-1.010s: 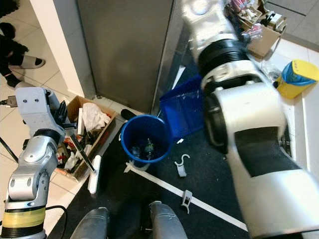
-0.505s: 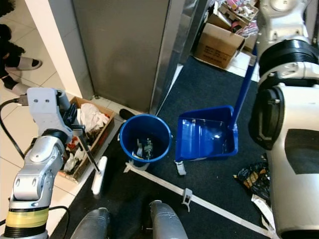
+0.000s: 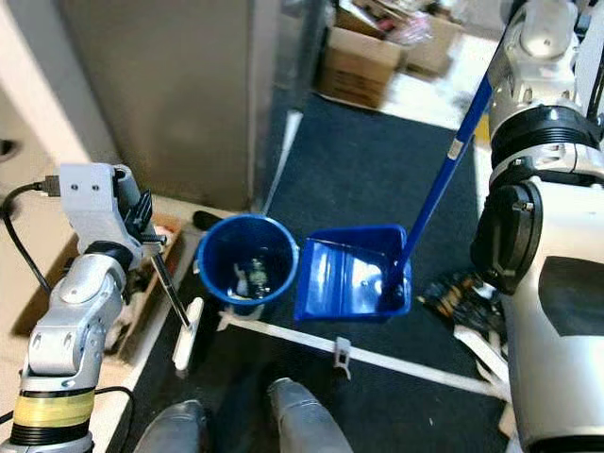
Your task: Sweep floor
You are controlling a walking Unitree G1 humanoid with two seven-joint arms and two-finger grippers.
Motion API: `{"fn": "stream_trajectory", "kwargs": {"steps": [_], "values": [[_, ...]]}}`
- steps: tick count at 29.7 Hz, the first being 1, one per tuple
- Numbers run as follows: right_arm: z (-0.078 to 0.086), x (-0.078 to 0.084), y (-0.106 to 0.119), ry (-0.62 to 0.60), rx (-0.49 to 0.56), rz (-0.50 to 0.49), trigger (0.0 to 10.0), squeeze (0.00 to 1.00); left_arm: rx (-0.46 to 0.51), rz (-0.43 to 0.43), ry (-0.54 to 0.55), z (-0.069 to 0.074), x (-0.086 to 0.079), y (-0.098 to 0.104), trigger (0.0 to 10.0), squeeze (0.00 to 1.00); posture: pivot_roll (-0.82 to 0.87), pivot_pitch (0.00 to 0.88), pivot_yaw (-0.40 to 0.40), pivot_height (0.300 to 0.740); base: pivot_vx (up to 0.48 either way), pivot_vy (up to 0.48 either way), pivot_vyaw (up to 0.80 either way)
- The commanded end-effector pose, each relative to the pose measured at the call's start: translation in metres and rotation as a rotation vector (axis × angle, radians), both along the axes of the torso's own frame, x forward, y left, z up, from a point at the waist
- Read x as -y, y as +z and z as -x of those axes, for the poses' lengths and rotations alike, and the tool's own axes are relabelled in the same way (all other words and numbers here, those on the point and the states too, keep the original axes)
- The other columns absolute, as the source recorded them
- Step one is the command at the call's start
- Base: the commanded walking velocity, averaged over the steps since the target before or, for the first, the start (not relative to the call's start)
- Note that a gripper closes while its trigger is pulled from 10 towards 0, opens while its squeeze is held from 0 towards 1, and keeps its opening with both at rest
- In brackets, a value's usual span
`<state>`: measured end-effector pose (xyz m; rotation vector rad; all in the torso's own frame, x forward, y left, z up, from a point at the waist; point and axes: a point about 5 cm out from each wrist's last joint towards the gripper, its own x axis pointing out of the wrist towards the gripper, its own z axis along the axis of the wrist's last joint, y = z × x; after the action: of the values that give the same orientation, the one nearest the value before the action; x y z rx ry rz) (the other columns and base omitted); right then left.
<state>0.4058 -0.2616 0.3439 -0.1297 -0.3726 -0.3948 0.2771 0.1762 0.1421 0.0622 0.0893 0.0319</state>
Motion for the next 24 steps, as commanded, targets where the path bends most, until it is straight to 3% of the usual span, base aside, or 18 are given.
{"fn": "stream_trajectory", "kwargs": {"steps": [1,10,15,24], "values": [[0.003,0.006,0.007,-0.018,0.02,-0.005,10.0,0.0,0.003,0.011,-0.012,0.0,0.004,0.0,10.0,0.0,0.14,0.05,-0.094,0.74,0.0,0.0,-0.8],[0.003,0.006,0.007,-0.018,0.02,-0.005,10.0,0.0,0.0,0.016,-0.01,0.0,0.004,-0.001,10.0,0.0,0.14,0.05,-0.095,0.74,0.0,0.0,-0.8],[0.004,0.01,0.007,-0.031,0.012,0.008,10.0,0.0,-0.035,0.068,-0.024,0.0,0.006,-0.005,10.0,0.0,0.14,0.051,-0.089,0.74,0.0,0.0,-0.8],[0.003,0.008,0.006,-0.03,0.006,0.011,10.0,0.0,-0.116,0.253,-0.258,0.011,0.036,-0.008,10.0,0.0,0.14,0.049,-0.09,0.74,0.0,0.0,-0.8]]}}
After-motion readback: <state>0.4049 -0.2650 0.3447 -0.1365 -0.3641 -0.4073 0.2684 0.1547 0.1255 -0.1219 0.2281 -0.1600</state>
